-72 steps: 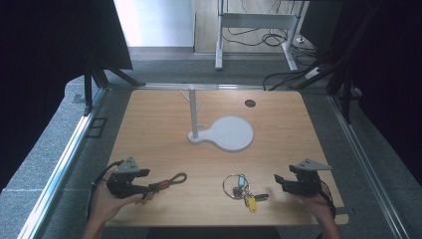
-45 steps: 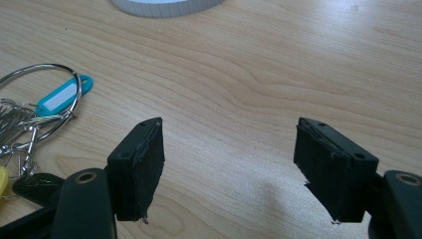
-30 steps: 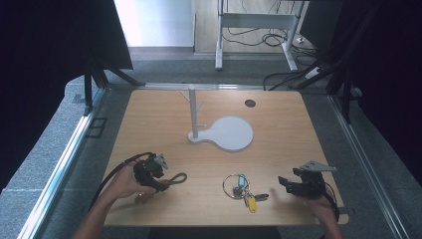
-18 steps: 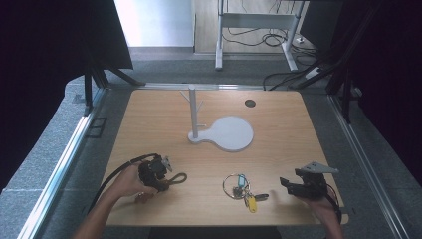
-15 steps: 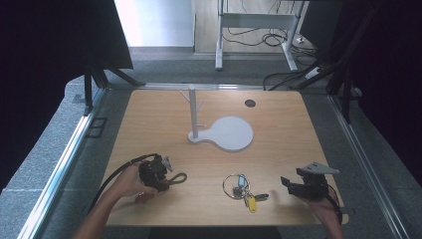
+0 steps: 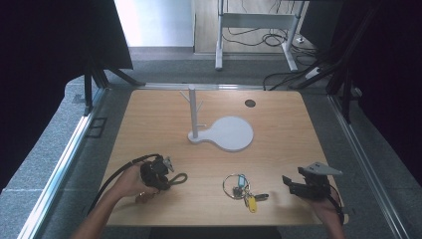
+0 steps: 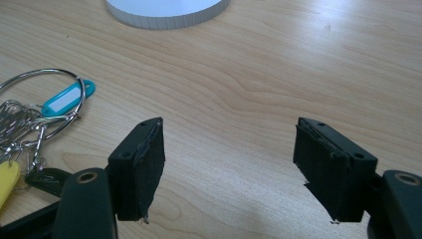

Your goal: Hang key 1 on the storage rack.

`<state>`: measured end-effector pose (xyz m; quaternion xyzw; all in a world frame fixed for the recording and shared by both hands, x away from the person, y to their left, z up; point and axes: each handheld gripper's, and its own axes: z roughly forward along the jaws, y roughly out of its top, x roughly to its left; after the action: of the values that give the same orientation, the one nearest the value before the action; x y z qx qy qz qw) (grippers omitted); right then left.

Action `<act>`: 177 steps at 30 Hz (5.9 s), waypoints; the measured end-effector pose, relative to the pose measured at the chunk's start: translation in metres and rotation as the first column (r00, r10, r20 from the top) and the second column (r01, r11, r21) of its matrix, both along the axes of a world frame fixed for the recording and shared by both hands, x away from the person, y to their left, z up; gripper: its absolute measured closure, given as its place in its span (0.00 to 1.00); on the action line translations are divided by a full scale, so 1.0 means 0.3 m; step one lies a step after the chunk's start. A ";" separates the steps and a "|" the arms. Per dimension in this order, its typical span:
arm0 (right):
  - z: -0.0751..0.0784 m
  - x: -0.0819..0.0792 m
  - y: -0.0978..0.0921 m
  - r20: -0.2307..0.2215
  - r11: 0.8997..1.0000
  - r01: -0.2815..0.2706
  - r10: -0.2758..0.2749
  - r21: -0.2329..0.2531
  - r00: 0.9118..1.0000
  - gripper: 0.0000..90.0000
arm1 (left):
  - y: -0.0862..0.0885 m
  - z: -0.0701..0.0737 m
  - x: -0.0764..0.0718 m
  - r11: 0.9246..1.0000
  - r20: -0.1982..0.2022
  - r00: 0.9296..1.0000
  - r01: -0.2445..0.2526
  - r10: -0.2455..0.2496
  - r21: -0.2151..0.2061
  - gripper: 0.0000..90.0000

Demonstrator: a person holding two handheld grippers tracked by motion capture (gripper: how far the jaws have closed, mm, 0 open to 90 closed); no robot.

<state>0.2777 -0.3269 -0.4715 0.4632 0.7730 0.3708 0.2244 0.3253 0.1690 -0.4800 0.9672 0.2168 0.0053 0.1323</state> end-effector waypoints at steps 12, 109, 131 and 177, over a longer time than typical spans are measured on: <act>0.001 -0.006 -0.002 0.005 1.000 0.005 -0.005 -0.001 1.000 0.33 | 0.050 0.043 0.013 0.992 0.021 0.997 -0.070 0.072 -0.103 0.75; -0.071 0.005 0.005 -0.065 1.000 -0.007 0.006 -0.017 0.998 0.33 | 0.165 0.508 0.338 0.874 0.101 0.946 -0.241 0.309 -0.421 0.75; -0.086 0.012 0.015 -0.075 0.999 -0.021 0.019 -0.031 0.997 0.33 | 0.192 0.540 0.398 0.868 0.087 0.938 -0.273 0.337 -0.415 0.75; -0.086 0.009 -0.001 -0.074 0.999 -0.005 0.002 -0.037 0.997 0.33 | 0.093 0.473 0.532 0.875 0.014 0.952 -0.275 0.305 -0.400 0.75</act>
<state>0.2805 -0.3271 -0.4973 0.4709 0.7884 0.3396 0.2036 0.4850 0.1968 -0.3380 0.8764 0.3506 0.0187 0.3295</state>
